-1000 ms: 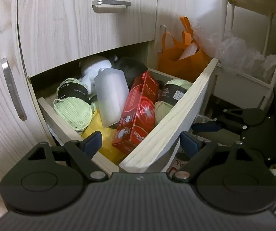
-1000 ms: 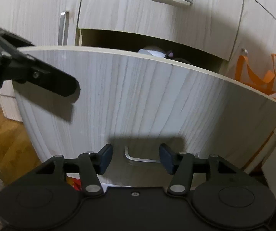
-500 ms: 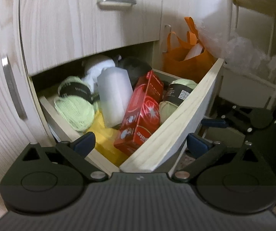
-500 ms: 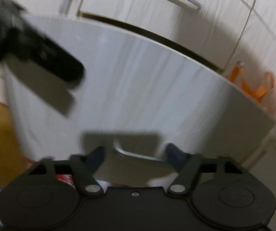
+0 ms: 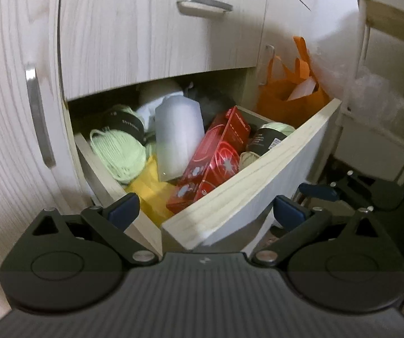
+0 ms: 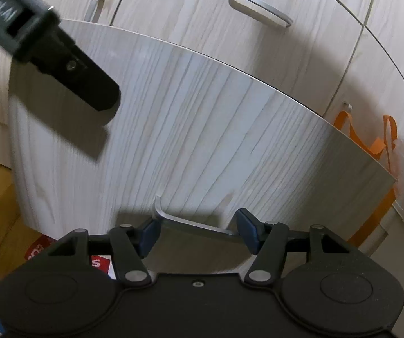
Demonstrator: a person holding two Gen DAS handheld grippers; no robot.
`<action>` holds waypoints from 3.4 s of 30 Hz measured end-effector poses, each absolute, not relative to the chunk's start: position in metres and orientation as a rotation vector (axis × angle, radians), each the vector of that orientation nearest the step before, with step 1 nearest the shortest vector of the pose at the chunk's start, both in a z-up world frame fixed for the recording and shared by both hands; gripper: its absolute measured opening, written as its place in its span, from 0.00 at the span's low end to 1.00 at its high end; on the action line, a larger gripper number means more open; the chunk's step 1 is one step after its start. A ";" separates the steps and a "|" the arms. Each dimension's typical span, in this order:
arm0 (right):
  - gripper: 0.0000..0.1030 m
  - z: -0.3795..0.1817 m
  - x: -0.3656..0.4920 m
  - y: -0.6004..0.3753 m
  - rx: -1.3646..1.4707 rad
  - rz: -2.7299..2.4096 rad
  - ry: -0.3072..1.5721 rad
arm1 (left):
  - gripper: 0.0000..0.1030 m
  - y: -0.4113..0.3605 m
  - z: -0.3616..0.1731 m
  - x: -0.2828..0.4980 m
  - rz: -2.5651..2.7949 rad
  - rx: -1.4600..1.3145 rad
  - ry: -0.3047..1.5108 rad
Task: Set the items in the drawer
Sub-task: 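Push the drawer front closed with the right tool, then pull the right tool back from the closed drawer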
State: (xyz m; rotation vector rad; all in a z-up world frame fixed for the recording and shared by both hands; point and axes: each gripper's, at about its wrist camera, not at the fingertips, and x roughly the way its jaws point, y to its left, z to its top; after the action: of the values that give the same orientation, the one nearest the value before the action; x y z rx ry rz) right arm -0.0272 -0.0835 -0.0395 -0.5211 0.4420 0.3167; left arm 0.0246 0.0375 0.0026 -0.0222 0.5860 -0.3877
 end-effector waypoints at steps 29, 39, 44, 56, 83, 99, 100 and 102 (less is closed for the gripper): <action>0.68 -0.058 -0.016 -0.091 -0.461 0.357 0.376 | 1.00 0.032 -0.015 0.063 -0.290 -0.063 0.510; 0.79 -0.057 -0.016 -0.098 -0.414 0.375 0.377 | 1.00 0.023 -0.025 0.057 -0.177 0.059 0.551; 0.79 -0.056 -0.021 -0.098 -0.402 0.377 0.382 | 1.00 0.022 -0.027 0.060 -0.170 0.072 0.496; 0.80 -0.061 -0.016 -0.096 -0.404 0.396 0.359 | 0.98 0.031 -0.025 0.068 -0.073 0.106 0.473; 0.58 -0.056 -0.033 -0.078 -0.382 0.400 0.415 | 0.79 0.070 -0.037 0.072 -0.019 -0.106 0.367; 0.58 -0.046 -0.058 -0.111 -0.230 0.444 0.487 | 0.84 0.074 -0.042 0.063 0.005 -0.063 0.388; 0.58 -0.047 -0.059 -0.112 -0.227 0.442 0.490 | 0.86 0.076 -0.043 0.063 -0.002 -0.069 0.393; 0.58 -0.046 -0.061 -0.113 -0.226 0.435 0.499 | 0.86 0.079 -0.044 0.064 -0.014 -0.079 0.401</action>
State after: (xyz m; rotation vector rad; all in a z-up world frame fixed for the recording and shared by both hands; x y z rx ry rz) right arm -0.0614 -0.1132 -0.0465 -0.2258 0.4989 0.4355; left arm 0.0642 0.0789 -0.0442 -0.0795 0.4014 -0.0144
